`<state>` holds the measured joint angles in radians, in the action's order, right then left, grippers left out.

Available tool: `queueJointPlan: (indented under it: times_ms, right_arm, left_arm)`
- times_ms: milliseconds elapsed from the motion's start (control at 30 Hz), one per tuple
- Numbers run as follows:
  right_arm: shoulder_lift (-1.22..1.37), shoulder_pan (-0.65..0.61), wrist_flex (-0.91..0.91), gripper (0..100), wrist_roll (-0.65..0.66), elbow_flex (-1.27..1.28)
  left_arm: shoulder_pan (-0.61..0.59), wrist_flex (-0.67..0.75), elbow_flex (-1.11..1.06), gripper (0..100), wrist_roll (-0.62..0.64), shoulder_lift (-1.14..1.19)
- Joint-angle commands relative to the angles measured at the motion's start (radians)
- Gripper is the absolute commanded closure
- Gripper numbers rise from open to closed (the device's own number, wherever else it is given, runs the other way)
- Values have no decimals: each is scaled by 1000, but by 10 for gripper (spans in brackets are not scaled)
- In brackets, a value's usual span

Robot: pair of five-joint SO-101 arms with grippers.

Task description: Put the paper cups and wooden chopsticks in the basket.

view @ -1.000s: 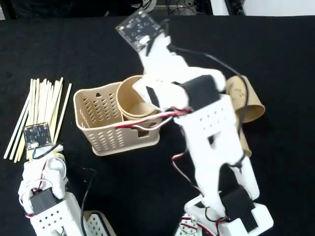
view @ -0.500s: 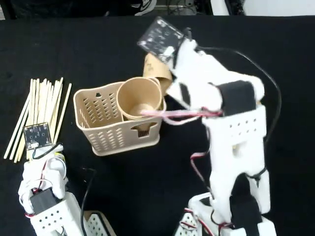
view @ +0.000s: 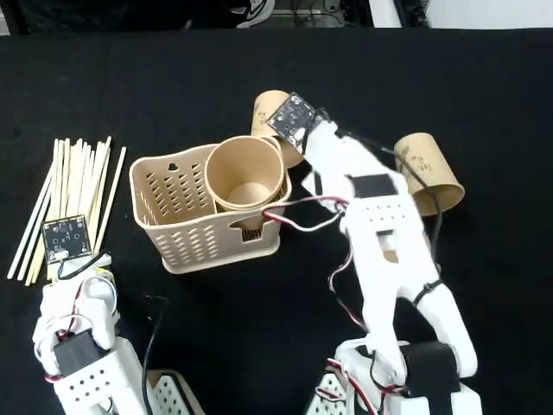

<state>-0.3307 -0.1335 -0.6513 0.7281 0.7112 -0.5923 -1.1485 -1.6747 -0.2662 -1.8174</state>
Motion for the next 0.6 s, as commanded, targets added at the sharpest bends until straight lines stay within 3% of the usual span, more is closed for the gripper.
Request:
queueJointPlan:
  times_ms: [0,267,500,567]
  right_arm:
    - [-19,-48,130,743,-34,79]
    - [-1,-126,333,744,-181,165]
    - [269,-127,508,749,-189,79]
    - [332,-124,508,799,-186,33]
  left_arm:
    - [12,17,-4,898,-3,-8]
    - [12,17,-4,898,-3,-8]
    - [12,17,-4,898,-3,-8]
    - [12,17,-4,898,-3,-8]
